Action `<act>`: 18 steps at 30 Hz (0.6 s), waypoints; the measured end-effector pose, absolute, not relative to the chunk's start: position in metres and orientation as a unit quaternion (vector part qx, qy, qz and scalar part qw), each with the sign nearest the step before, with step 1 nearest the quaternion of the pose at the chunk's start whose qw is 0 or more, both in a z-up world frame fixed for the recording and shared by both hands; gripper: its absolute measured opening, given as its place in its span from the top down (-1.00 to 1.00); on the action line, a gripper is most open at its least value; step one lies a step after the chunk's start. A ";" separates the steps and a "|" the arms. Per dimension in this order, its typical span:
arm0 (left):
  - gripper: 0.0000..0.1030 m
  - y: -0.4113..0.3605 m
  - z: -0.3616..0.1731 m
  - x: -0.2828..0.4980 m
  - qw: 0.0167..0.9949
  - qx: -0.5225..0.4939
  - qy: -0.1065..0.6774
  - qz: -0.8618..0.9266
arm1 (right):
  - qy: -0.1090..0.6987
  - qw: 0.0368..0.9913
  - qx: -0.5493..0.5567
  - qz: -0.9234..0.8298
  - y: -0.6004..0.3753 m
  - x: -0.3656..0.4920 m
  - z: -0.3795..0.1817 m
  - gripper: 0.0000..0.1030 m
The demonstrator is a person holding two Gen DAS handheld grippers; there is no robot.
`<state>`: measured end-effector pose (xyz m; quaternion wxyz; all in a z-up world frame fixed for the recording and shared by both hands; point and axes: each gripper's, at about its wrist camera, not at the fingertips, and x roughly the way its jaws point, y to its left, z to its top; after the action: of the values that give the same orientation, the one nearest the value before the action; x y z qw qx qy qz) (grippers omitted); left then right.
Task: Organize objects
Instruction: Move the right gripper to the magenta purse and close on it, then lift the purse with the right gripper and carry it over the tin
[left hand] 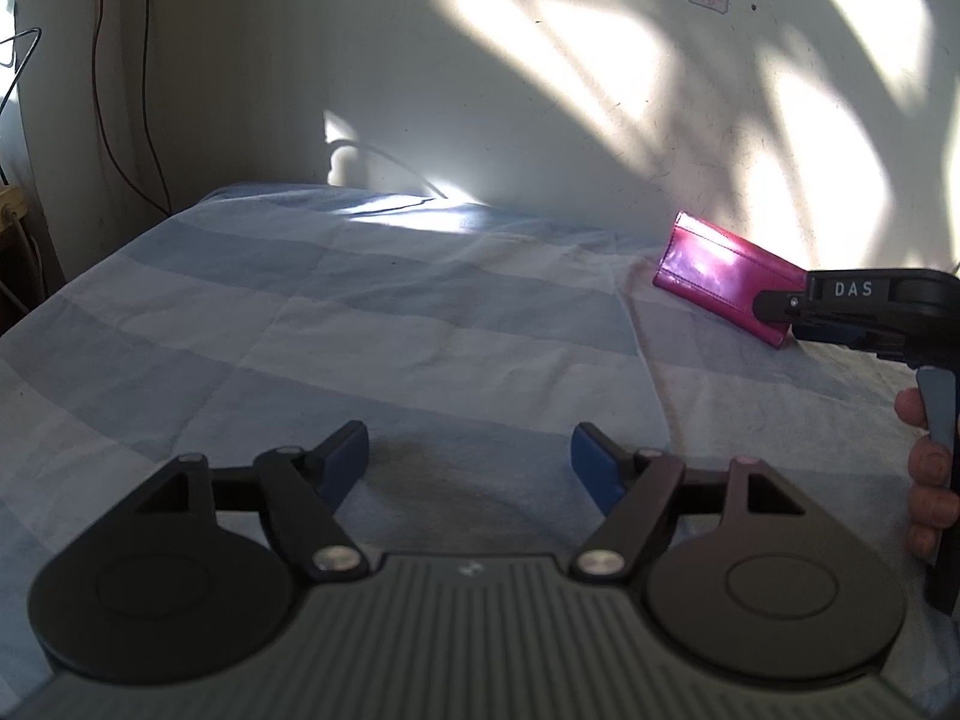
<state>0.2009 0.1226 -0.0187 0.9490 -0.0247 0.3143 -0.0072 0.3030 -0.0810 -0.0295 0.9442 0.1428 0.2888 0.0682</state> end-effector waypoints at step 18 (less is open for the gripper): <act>-0.54 0.122 -0.019 0.202 0.949 -0.028 0.314 -0.013 | 0.282 0.943 0.100 0.144 -0.099 0.183 -0.014 0.85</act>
<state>0.2017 0.1218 -0.0194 0.9488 -0.0277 0.3145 -0.0134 0.1826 -0.0986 -0.0135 0.9435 0.0996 0.2817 0.1436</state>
